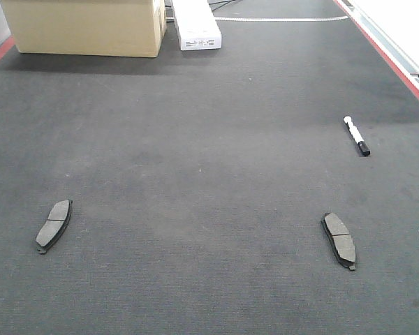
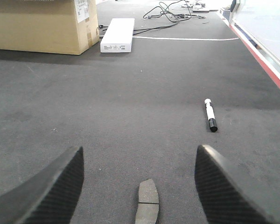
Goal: Move and align brake pads A on conveyor
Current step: 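Raise the open right gripper away from the placed pad, then back the base away from the conveyor belt, then turn the base away from the conveyor toward the aisle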
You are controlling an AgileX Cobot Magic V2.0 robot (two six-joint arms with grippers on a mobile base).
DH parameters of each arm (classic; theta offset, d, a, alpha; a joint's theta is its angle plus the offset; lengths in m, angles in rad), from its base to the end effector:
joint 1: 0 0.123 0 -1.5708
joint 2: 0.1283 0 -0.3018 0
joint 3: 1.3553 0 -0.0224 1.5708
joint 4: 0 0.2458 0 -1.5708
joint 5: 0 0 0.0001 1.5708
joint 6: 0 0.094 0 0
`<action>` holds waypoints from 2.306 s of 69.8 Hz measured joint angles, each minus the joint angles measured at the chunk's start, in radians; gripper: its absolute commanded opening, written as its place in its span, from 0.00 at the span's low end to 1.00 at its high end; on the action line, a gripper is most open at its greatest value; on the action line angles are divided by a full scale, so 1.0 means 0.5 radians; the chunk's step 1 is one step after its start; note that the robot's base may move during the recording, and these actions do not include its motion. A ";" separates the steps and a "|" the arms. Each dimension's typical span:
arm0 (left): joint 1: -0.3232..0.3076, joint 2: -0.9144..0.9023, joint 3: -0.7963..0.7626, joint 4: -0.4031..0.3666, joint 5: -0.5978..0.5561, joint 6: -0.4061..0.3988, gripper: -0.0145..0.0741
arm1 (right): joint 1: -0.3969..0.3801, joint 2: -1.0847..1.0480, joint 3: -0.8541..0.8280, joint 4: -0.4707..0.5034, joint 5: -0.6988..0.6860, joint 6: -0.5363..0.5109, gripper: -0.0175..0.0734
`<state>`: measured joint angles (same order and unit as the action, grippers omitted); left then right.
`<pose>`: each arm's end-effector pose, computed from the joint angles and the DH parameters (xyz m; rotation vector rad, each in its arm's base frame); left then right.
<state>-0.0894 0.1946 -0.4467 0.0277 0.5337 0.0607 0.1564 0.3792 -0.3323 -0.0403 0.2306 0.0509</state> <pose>0.0303 -0.0014 0.3035 0.1431 1.7592 0.0089 0.0725 0.0105 0.2841 -0.1207 1.7582 0.1141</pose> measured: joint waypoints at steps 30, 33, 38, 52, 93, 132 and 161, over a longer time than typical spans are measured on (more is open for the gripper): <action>0.000 0.000 0.000 0.000 0.000 0.000 0.69 | 0.000 0.000 0.000 0.000 -0.001 0.000 0.74; 0.000 0.000 0.000 0.000 0.000 0.000 0.69 | 0.000 0.000 0.000 0.000 -0.001 0.000 0.74; 0.000 0.000 0.000 0.000 0.000 0.000 0.69 | 0.000 0.000 0.000 0.000 -0.001 0.000 0.74; 0.000 0.000 0.000 0.000 0.000 0.000 0.69 | 0.000 0.000 0.000 0.000 -0.001 0.000 0.74; 0.000 -0.001 0.000 0.000 0.000 0.000 0.69 | 0.000 0.000 0.000 0.000 -0.001 0.000 0.74; 0.000 -0.010 0.000 0.000 0.000 0.000 0.69 | 0.000 0.000 0.000 0.003 -0.001 0.000 0.74; 0.000 -0.010 0.000 0.000 0.000 0.000 0.69 | 0.000 0.000 0.000 0.005 -0.001 0.000 0.74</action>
<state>-0.0894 0.1894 -0.4467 0.0277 0.5337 0.0607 0.1564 0.3792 -0.3323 -0.0380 0.2304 0.0509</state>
